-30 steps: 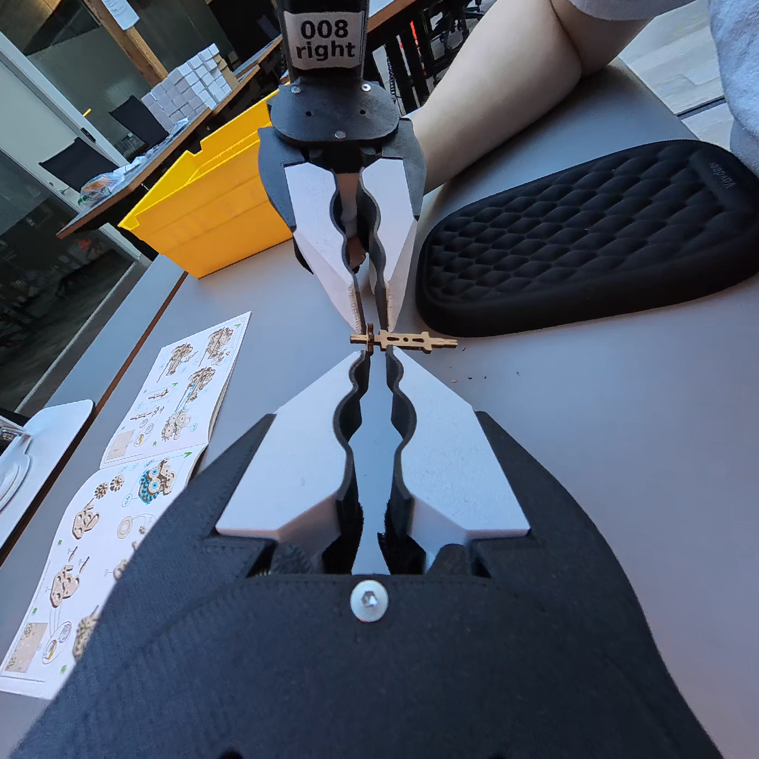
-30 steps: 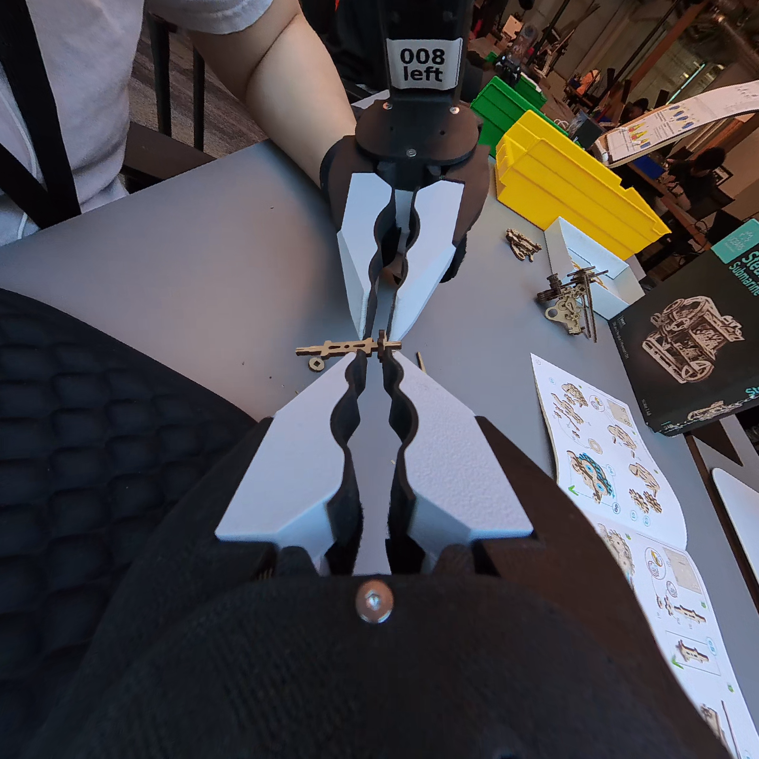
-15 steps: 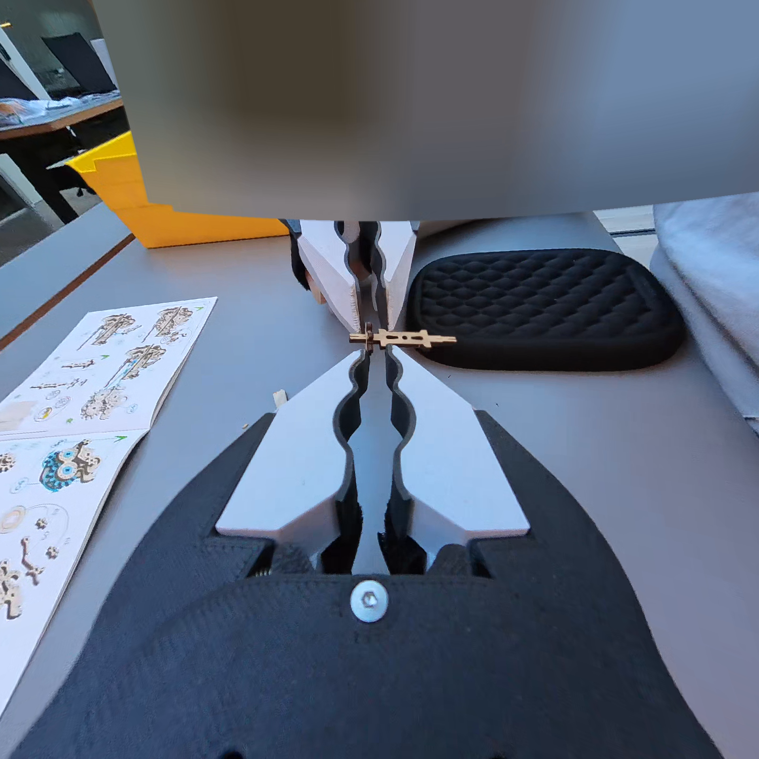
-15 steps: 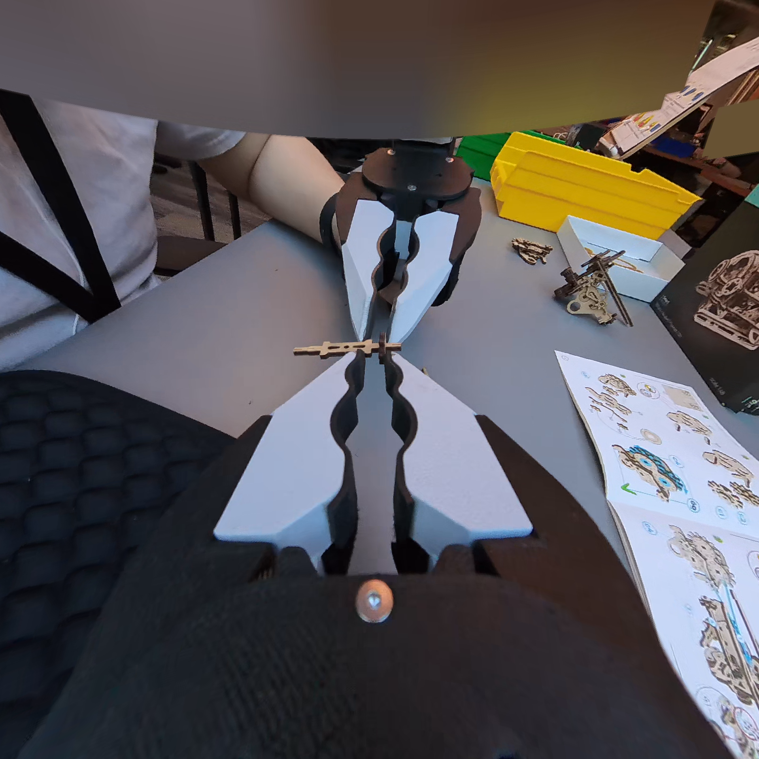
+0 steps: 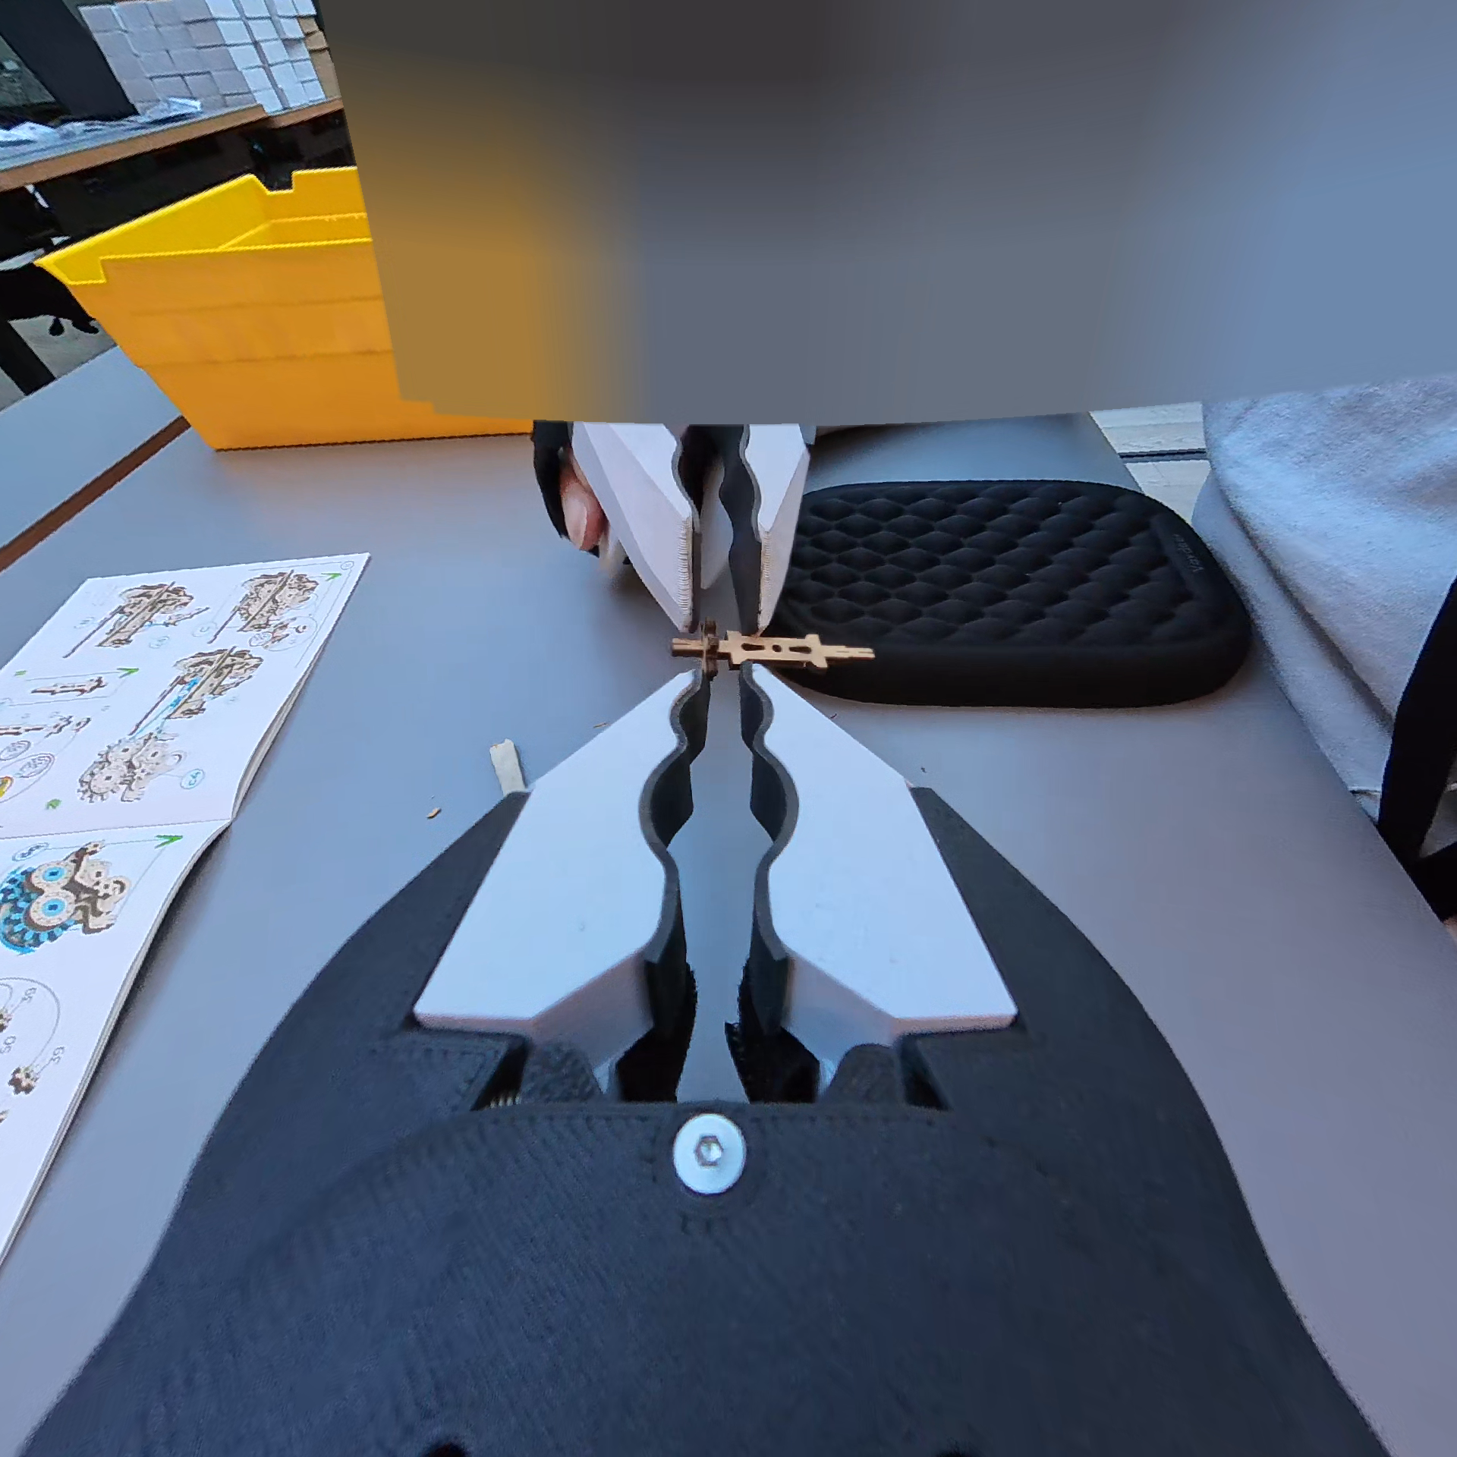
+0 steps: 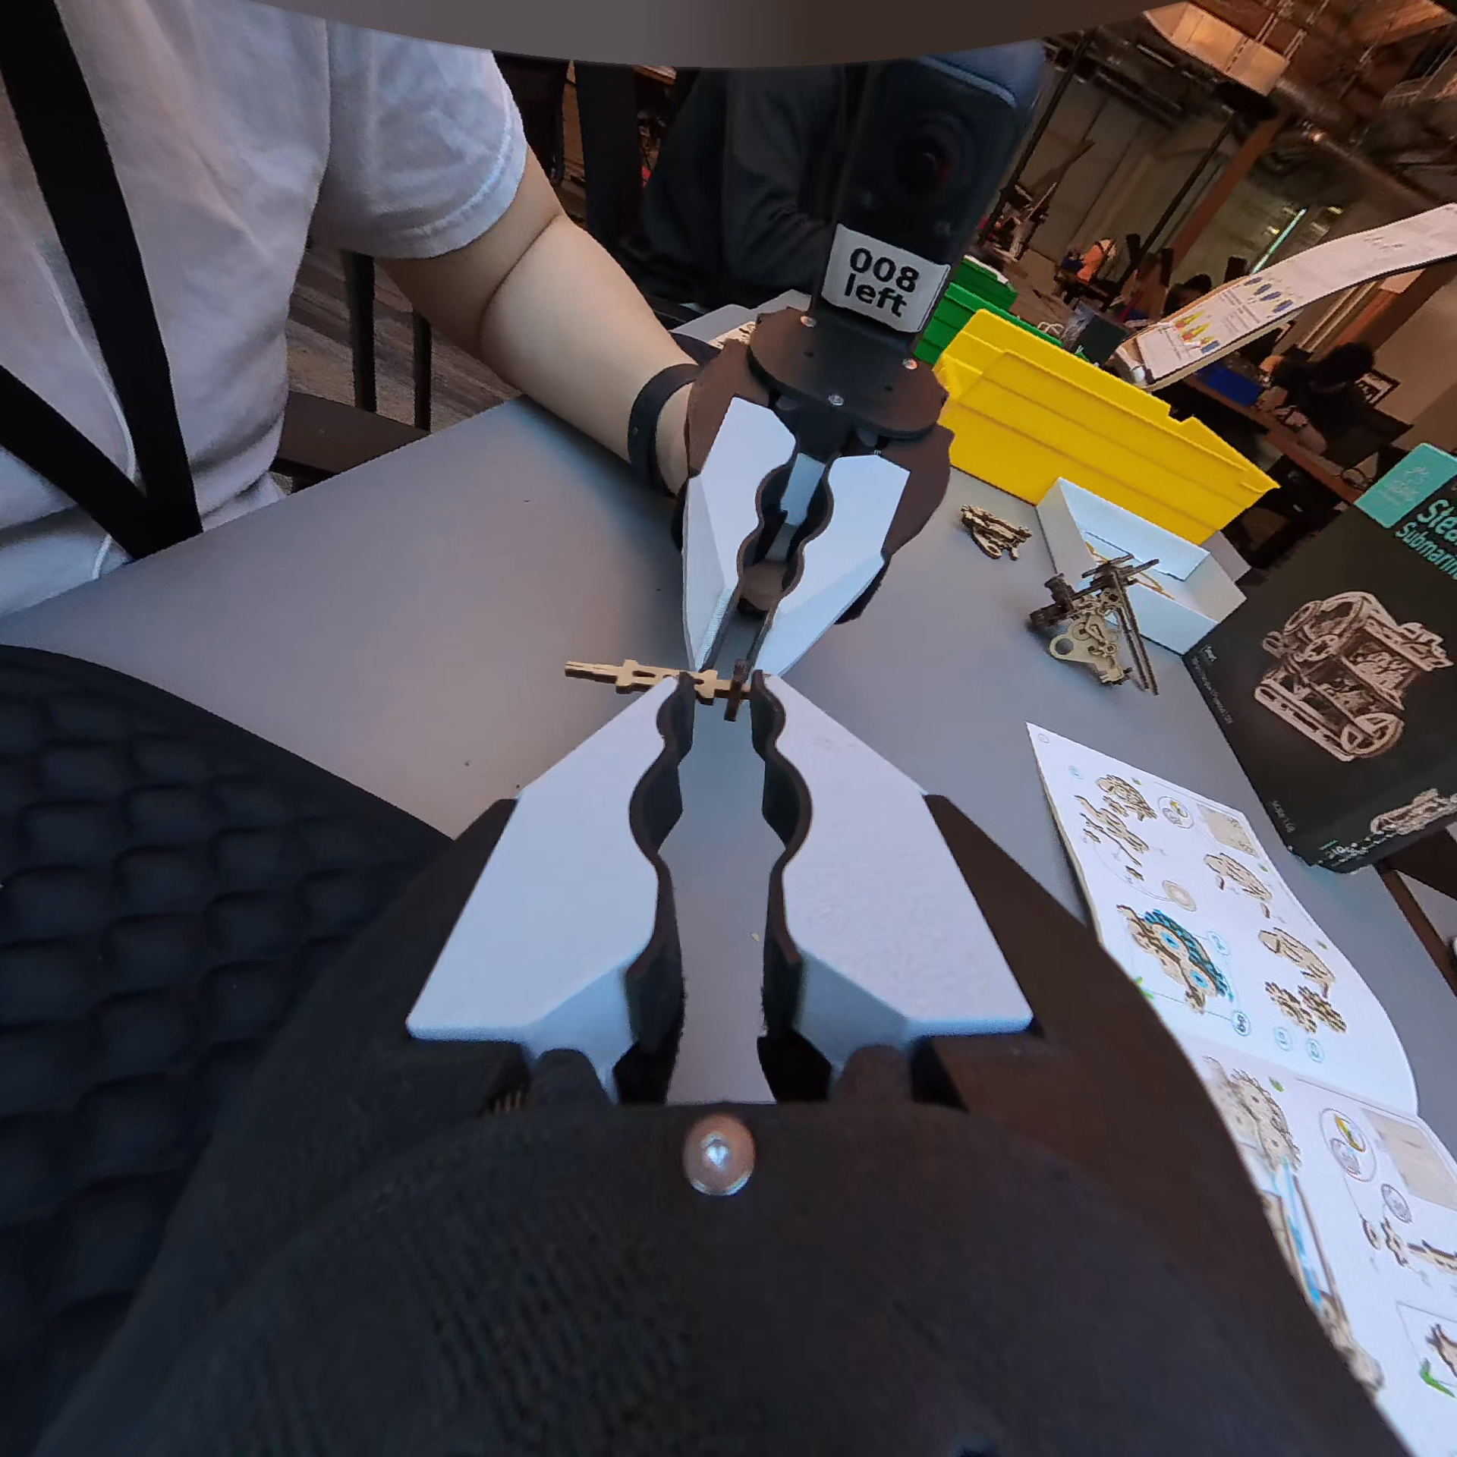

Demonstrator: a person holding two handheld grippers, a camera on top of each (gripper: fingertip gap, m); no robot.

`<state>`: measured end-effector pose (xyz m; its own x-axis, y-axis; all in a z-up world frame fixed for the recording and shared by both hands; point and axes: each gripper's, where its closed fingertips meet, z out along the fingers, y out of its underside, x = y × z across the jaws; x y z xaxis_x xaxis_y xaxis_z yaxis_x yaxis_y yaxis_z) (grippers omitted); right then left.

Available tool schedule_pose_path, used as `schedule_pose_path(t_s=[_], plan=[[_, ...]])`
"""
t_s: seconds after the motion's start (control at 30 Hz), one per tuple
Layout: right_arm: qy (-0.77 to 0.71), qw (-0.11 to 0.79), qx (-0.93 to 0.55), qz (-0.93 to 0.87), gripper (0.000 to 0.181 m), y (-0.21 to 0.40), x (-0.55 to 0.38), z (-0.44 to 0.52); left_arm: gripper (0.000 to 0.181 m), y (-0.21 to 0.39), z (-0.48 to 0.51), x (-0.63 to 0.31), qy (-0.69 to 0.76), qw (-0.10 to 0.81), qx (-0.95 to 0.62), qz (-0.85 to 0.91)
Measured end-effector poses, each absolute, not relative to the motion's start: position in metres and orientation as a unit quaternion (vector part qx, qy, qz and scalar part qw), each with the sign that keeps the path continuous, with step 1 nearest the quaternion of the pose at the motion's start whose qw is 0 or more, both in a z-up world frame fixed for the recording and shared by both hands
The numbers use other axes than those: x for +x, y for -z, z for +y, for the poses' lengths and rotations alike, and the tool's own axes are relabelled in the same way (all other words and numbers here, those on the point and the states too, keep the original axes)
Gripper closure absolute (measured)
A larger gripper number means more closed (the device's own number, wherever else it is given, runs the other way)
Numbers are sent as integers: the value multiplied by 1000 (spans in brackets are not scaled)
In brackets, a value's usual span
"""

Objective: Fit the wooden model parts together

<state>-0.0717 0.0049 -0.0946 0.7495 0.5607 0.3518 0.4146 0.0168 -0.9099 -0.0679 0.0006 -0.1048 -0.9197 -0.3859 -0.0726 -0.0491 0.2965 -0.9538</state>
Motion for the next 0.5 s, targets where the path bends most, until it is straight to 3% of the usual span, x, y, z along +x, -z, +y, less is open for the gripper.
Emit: schedule_pose_path(t_s=[0.5], plan=[[-103,608,-704,-352,181,92,-76,2,181,104,-6,-76,587,115,-128,791]])
